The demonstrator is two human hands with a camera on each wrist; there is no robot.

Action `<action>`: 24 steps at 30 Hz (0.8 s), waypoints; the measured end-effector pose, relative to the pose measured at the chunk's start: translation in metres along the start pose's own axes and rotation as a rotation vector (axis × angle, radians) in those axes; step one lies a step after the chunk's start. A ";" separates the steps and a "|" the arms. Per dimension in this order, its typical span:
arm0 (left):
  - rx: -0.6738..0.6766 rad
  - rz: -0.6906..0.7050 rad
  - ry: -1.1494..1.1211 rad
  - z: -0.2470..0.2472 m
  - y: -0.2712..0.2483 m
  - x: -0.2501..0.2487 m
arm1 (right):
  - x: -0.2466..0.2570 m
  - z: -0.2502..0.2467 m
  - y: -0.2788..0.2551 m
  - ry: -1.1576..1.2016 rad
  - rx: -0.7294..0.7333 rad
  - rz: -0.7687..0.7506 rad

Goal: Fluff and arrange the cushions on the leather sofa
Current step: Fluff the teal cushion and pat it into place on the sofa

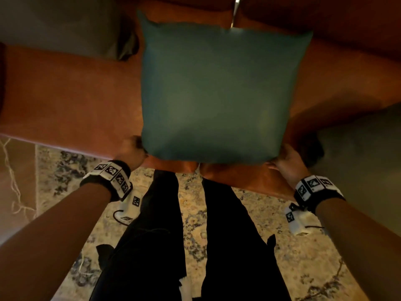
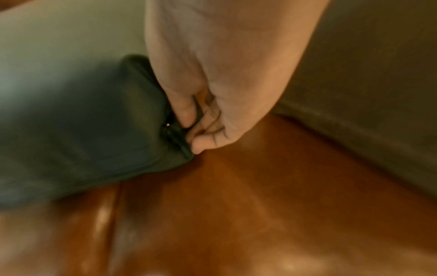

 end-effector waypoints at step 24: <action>0.312 -0.119 -0.642 0.013 0.013 0.002 | -0.006 0.050 -0.011 0.275 -0.133 0.280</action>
Point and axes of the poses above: each hand's wrist, its own y-axis towards the middle knuckle, its own z-axis out of the palm, x = y × z, the point moved 6 cm from there along y, towards the middle knuckle, and after that the axes turned 4 degrees about y, right-handed, at the moved point
